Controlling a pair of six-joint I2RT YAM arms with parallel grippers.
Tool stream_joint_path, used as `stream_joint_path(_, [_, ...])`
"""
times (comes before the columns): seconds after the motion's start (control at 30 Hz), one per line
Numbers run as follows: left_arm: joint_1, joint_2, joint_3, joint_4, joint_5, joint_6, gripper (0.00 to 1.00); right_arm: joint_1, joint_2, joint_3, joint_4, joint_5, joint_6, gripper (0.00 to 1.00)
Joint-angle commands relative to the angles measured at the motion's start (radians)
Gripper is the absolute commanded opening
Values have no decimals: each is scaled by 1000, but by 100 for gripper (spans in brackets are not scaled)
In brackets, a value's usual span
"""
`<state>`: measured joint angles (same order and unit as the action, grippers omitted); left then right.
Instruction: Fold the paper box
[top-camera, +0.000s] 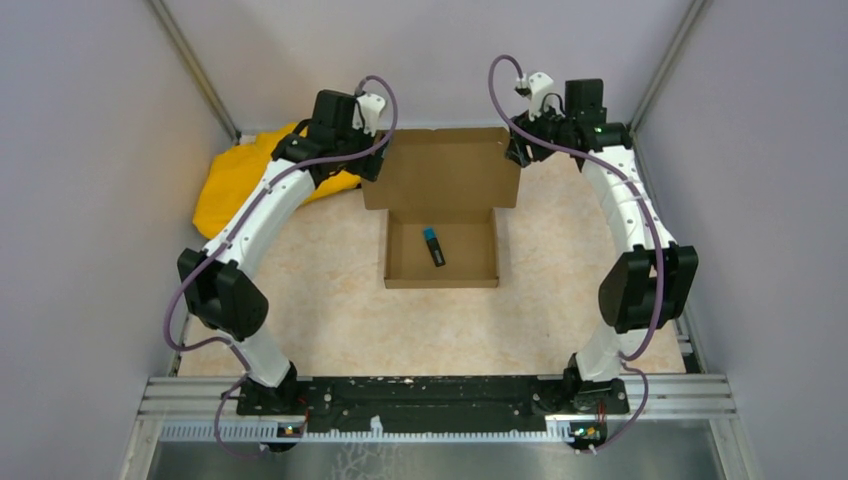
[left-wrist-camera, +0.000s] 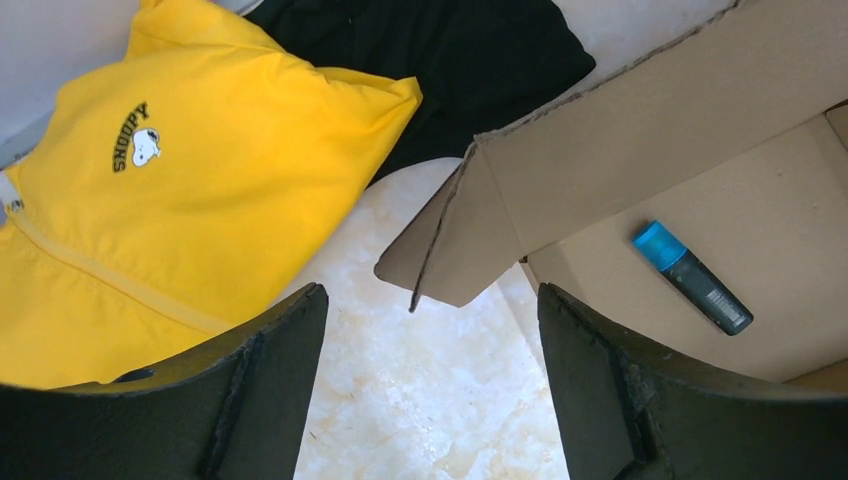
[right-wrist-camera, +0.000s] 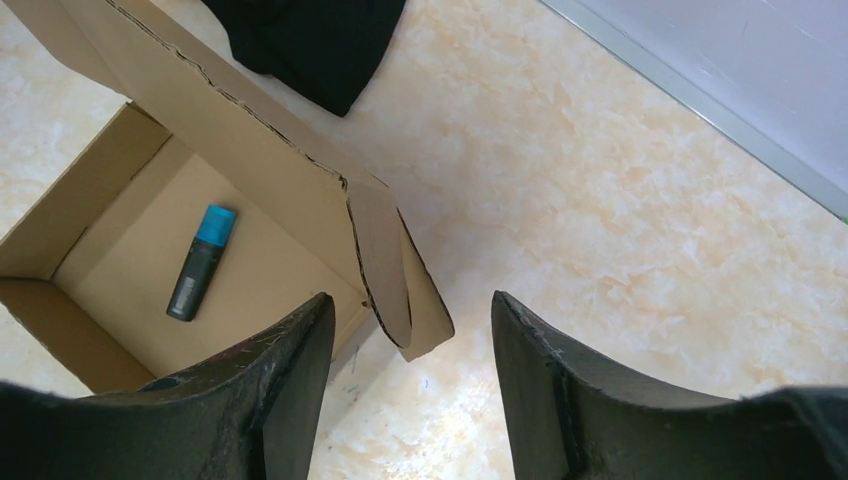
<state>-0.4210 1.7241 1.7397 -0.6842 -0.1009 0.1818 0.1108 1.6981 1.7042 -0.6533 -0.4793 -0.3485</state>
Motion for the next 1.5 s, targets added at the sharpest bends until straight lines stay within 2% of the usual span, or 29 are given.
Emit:
stream_joint_path(0.0, [20,10,-2,58,81,50,81,-7,5,51,27,-27,-12,58])
stream_joint_path(0.17, [24,26,1,66,134,62,79,-8,20,59,18,-30,-18,54])
stream_joint_path(0.53, [34,49,2,77,159,64,78,-8,46,53,50,-62,13,47])
stream_joint_path(0.9, [54,53,16,89,179,64,62,-2,46,38,88,-63,32,42])
stream_joint_path(1.1, [57,62,19,97,203,54,53,8,54,40,86,-61,32,31])
stream_joint_path(1.47, [58,73,29,108,215,37,43,40,61,44,72,-30,24,24])
